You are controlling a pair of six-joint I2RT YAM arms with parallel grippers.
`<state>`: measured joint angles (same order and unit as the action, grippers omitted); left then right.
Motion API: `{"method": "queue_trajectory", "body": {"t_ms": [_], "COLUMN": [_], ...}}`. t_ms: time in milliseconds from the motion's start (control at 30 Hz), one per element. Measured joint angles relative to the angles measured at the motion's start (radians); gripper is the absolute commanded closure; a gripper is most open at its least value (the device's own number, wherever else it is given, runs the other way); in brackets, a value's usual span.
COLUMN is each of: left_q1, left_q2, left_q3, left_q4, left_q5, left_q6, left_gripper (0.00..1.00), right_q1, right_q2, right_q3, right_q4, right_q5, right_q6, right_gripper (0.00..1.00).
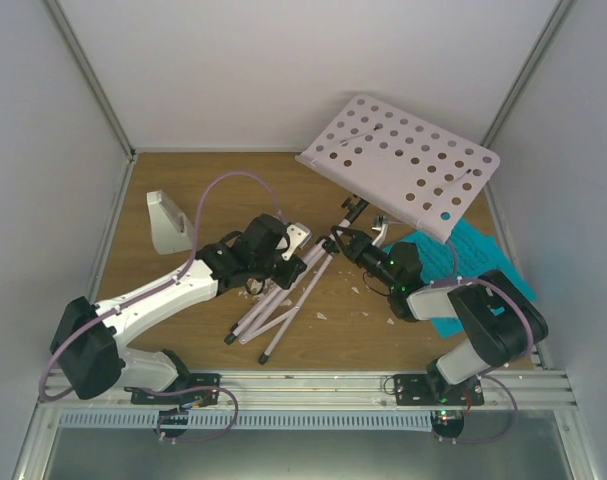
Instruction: Pack up the instrument practice props
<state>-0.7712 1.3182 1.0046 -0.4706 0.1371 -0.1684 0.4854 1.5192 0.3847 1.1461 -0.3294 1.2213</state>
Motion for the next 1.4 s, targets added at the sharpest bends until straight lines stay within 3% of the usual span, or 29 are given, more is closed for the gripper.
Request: {"method": "queue_trajectory", "body": {"t_ms": [533, 1033, 1233, 1400], "left_q1": [0.000, 0.019, 0.028, 0.051], "left_q2": [0.077, 0.133, 0.149, 0.154], "left_q3": [-0.028, -0.053, -0.063, -0.063], "left_q4": [0.033, 0.046, 0.054, 0.056], "left_q5": [-0.075, -0.131, -0.142, -0.137], "left_q6": [-0.007, -0.042, -0.042, -0.044], "left_gripper": [1.00, 1.00, 1.00, 1.00], "right_q1": [0.026, 0.047, 0.047, 0.048], "right_q2": [0.198, 0.348, 0.397, 0.413], "right_q3": [0.036, 0.160, 0.194, 0.233], "right_q4": [0.032, -0.095, -0.095, -0.129], "right_q5": [0.067, 0.055, 0.030, 0.014], "right_q6": [0.104, 0.159, 0.169, 0.137], "right_gripper": [1.00, 0.99, 0.86, 0.66]}}
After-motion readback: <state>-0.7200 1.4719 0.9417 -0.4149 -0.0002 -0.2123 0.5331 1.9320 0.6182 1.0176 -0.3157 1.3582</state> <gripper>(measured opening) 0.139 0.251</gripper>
